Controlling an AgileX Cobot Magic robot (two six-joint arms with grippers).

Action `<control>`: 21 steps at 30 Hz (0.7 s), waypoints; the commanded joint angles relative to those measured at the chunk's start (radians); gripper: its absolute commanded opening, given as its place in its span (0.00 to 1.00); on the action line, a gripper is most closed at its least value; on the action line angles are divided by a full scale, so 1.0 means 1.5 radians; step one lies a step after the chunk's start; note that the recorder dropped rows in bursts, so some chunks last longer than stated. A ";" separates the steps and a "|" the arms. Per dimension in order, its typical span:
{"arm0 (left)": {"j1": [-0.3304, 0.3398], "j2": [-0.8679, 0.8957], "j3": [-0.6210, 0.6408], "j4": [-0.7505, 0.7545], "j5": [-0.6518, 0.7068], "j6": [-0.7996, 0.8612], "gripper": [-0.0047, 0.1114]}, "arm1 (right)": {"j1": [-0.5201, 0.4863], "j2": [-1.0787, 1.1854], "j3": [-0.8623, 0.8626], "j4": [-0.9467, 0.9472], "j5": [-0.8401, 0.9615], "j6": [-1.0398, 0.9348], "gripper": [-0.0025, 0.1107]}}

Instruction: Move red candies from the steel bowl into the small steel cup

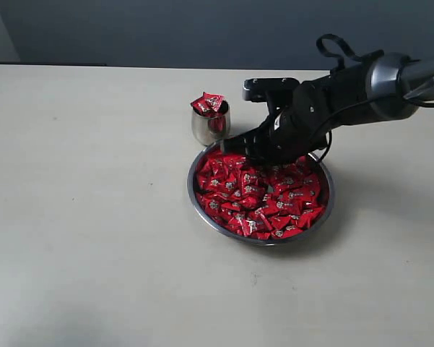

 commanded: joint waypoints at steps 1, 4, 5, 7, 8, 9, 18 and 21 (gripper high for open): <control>-0.003 -0.003 0.003 0.001 -0.005 -0.001 0.04 | -0.002 0.000 -0.005 0.015 -0.008 0.040 0.31; -0.003 -0.003 0.003 0.001 -0.005 -0.001 0.04 | -0.002 0.000 -0.005 0.015 -0.008 0.072 0.31; -0.003 -0.003 0.003 0.001 -0.005 -0.001 0.04 | -0.002 0.000 -0.005 0.015 -0.008 0.082 0.31; -0.003 -0.003 0.003 0.001 -0.005 -0.001 0.04 | -0.002 0.000 -0.005 0.015 -0.008 0.099 0.28; -0.003 -0.003 0.003 0.001 -0.005 -0.001 0.04 | -0.002 0.000 -0.005 0.015 -0.008 0.105 0.26; -0.003 -0.003 0.003 0.001 -0.005 -0.001 0.04 | -0.002 0.000 -0.005 0.015 -0.008 0.108 0.22; -0.003 -0.003 0.003 0.001 -0.005 -0.001 0.04 | -0.002 0.000 -0.005 0.015 0.007 0.108 0.19; -0.006 -0.003 0.003 0.001 -0.005 -0.001 0.04 | -0.002 0.000 -0.005 0.015 0.016 0.110 0.27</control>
